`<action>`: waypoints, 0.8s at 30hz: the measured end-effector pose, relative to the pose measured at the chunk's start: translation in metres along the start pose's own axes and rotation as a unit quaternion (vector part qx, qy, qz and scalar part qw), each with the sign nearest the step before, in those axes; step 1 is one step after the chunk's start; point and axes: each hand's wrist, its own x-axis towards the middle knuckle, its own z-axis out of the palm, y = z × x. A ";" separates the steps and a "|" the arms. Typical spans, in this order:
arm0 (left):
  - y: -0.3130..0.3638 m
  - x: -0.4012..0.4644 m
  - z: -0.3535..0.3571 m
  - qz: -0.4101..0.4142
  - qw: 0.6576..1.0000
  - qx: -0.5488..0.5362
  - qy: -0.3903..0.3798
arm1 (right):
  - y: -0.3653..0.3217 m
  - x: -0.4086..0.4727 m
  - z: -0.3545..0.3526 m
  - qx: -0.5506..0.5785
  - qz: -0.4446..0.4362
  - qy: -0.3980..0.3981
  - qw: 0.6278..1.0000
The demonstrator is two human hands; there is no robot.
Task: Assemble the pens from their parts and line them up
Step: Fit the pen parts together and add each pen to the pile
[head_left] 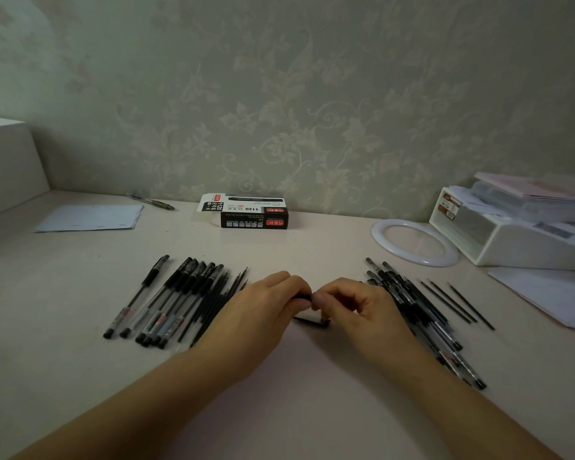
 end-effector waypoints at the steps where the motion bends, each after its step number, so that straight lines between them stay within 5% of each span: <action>1: -0.001 0.000 0.000 -0.003 1.000 -0.002 -0.011 | 0.001 0.000 -0.001 0.002 0.003 -0.008 1.000; 24: -0.002 -0.002 0.002 -0.030 0.998 0.038 -0.033 | 0.004 0.000 -0.002 -0.004 0.037 0.000 0.999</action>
